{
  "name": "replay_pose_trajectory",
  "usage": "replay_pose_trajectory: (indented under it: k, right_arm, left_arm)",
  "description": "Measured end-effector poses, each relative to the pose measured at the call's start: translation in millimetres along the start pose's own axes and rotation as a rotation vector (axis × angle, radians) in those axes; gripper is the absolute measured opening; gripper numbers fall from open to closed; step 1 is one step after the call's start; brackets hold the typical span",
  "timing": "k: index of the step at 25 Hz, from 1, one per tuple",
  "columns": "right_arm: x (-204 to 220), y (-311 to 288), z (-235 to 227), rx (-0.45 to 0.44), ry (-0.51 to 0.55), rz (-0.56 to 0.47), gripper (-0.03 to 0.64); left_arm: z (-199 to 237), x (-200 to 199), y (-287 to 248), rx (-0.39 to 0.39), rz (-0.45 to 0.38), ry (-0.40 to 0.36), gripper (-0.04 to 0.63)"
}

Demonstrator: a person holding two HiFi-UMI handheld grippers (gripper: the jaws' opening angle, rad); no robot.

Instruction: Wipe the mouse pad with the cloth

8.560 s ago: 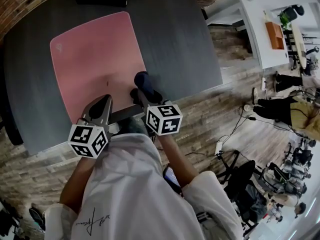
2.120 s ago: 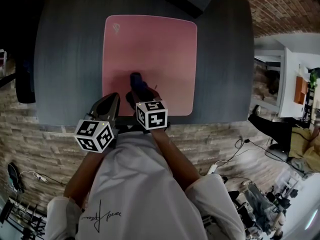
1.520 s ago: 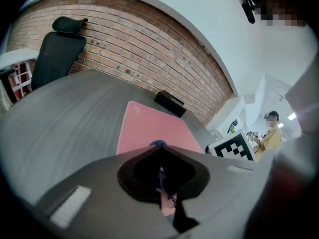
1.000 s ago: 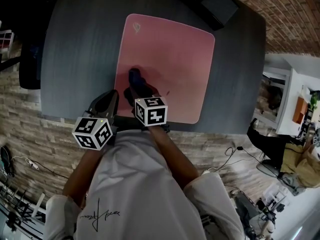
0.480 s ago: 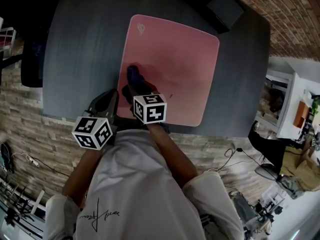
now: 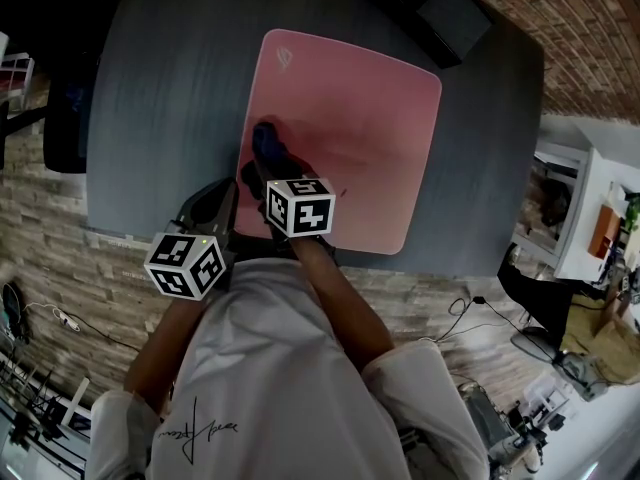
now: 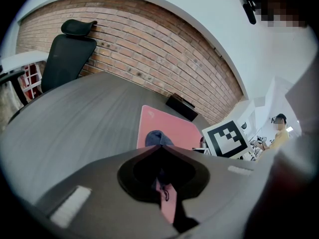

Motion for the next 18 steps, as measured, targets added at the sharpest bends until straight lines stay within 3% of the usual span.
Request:
replay_pose_trajectory:
  k: [18]
  right_arm:
    - [-15,-3,-10,0.009,-0.043,-0.038,0.104]
  left_arm:
    - [-4,1,-5,0.004,0.012,-0.006,0.014]
Point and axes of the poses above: the fingertips, and each gripper's own axes: y backward along the fingers, z to its left, x out of its underside, the point moved 4 cm from there along y, backward along the fingers, and after that the axes turned 3 degrees about x, right-handed, at the moved point
